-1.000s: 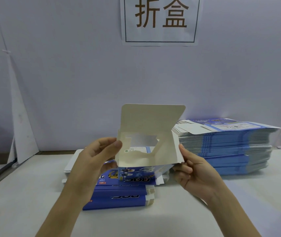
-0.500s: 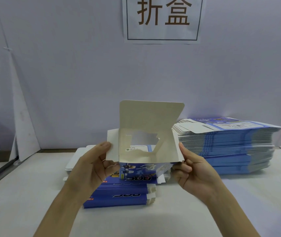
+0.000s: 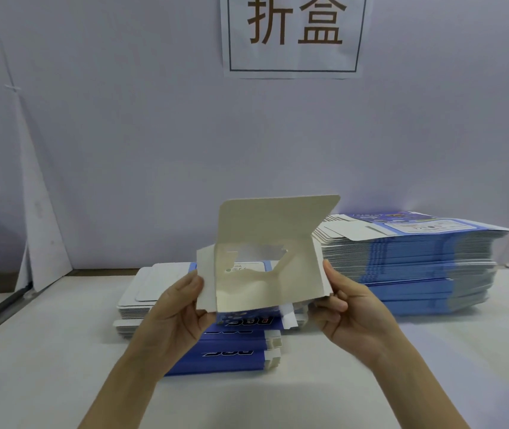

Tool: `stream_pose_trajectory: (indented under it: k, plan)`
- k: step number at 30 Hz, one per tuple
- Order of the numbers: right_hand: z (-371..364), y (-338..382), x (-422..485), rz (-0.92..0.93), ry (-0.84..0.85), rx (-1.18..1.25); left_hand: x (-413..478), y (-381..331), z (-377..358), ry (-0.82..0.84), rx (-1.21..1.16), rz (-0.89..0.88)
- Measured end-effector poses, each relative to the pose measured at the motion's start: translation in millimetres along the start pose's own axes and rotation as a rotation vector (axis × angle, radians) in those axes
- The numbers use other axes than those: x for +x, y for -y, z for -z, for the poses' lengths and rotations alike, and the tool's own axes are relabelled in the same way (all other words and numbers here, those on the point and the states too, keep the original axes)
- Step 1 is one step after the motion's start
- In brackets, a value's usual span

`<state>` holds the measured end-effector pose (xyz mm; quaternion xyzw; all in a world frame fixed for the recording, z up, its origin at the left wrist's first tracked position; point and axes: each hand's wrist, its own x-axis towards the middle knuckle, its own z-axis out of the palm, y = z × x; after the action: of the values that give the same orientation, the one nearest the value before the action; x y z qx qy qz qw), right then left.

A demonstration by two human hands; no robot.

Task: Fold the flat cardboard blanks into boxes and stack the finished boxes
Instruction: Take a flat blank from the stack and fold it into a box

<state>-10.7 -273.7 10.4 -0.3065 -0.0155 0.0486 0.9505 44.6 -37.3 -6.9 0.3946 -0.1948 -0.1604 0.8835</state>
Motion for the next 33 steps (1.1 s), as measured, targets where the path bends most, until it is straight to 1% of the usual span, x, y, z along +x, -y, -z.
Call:
stream_pose_trajectory:
  k: [6,8,10,11,12,14,15,17,18,19,21,24,28,30,33]
  plan:
    - [3,-2,2,0.006,-0.003,-0.030,0,5,2,-0.053,-0.050,0.036]
    - [3,-3,1,0.001,-0.036,-0.054,-1,1,2,-0.054,-0.044,0.059]
    - [0,-4,1,0.036,-0.080,-0.106,0,-3,1,-0.057,-0.016,0.042]
    - [-3,-3,-1,0.076,-0.094,-0.178,1,-6,-1,-0.066,0.006,0.006]
    - [-5,-2,-3,0.143,-0.114,-0.301,1,-10,-1,-0.080,0.070,-0.016]
    - [-11,1,-9,0.337,-0.196,-0.610,0,-20,0,-0.087,0.214,-0.075]
    - [-13,2,-12,0.431,-0.224,-0.734,0,-25,2,-0.057,0.293,-0.106]
    - [-20,3,-15,0.546,-0.225,-0.886,-4,-34,1,0.016,0.469,-0.151]
    - [-24,2,-17,0.559,-0.224,-0.914,-7,-38,-2,0.047,0.526,-0.180]
    - [-26,1,-18,0.553,-0.229,-0.908,-9,-41,-3,0.078,0.569,-0.216]
    - [-32,0,-21,0.504,-0.243,-0.822,-15,-44,-10,0.087,0.650,-0.316]
    - [-43,-2,-27,0.416,-0.207,-0.672,-19,-37,-24,0.009,0.824,-0.416]
    - [-52,-7,-33,0.362,-0.160,-0.620,-16,-15,-38,-0.038,1.076,-0.583]
    - [-55,-8,-37,0.340,-0.129,-0.590,-14,-7,-43,-0.100,1.174,-0.631]
    - [-59,-9,-41,0.297,-0.062,-0.521,-12,1,-43,-0.239,1.353,-0.748]
